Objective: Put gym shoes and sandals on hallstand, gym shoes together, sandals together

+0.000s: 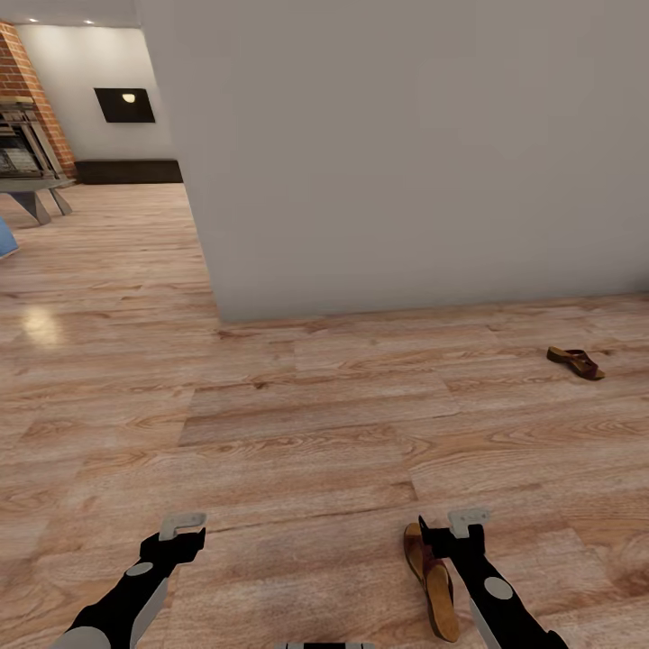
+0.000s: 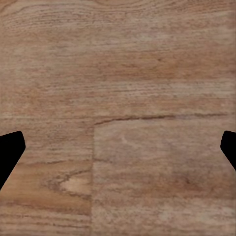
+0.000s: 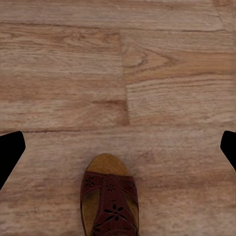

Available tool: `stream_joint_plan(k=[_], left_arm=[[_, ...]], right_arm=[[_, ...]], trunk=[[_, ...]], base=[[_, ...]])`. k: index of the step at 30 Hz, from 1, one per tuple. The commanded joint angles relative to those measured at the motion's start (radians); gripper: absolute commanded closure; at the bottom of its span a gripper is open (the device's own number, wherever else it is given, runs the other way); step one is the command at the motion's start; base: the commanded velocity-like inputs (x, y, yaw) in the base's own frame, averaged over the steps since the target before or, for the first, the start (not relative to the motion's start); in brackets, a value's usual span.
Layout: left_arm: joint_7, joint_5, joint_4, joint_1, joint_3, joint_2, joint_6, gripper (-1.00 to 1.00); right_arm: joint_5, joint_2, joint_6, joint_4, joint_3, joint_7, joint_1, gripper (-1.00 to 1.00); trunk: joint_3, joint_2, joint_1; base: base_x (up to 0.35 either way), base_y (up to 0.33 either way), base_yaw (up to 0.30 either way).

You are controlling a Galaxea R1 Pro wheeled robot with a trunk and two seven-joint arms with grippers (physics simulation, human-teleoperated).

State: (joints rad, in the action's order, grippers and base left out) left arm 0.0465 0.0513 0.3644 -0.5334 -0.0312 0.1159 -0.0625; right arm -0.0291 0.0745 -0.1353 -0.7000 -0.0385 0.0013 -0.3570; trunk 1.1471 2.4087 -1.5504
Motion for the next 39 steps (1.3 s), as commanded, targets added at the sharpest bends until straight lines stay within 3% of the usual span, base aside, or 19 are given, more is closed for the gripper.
stream_joint_plan(k=[1,13,18,20,27,39], left_arm=[[0.001,0.005,0.000,0.000,0.000,0.000,-0.003,-1.00],[0.003,0.004,0.018,-0.008,0.006,-0.002,-0.005,-1.00],[-0.004,0.000,0.066,-0.015,0.009,-0.003,-0.001,-1.00],[-0.003,-0.002,0.135,-0.017,0.011,-0.003,0.008,-1.00],[-0.001,-0.005,0.192,-0.013,0.010,-0.001,0.013,-1.00],[0.001,-0.010,0.201,-0.004,0.011,-0.001,0.013,-1.00]], right_arm=[[-0.003,0.001,-0.003,0.001,-0.001,0.000,0.000,-1.00],[-0.003,0.003,-0.003,0.003,0.006,-0.004,0.000,-1.00],[-0.003,0.005,-0.002,-0.003,0.007,-0.005,0.000,-1.00],[-0.003,0.009,-0.001,-0.011,0.008,-0.006,-0.001,-1.00],[-0.002,0.009,0.001,-0.014,0.005,-0.003,0.000,-1.00],[-0.003,0.008,0.001,-0.023,0.004,-0.004,0.000,-1.00]], trunk=[[0.001,0.000,0.000],[0.001,0.000,0.000],[0.001,0.000,0.000],[0.001,0.000,0.000],[0.001,0.000,0.000],[0.001,0.000,0.000]], base=[[0.000,0.000,0.000],[-0.104,0.000,0.000],[-0.045,0.000,0.000],[-0.010,0.000,0.000],[-0.004,0.000,0.000],[-0.035,-0.026,0.000]])
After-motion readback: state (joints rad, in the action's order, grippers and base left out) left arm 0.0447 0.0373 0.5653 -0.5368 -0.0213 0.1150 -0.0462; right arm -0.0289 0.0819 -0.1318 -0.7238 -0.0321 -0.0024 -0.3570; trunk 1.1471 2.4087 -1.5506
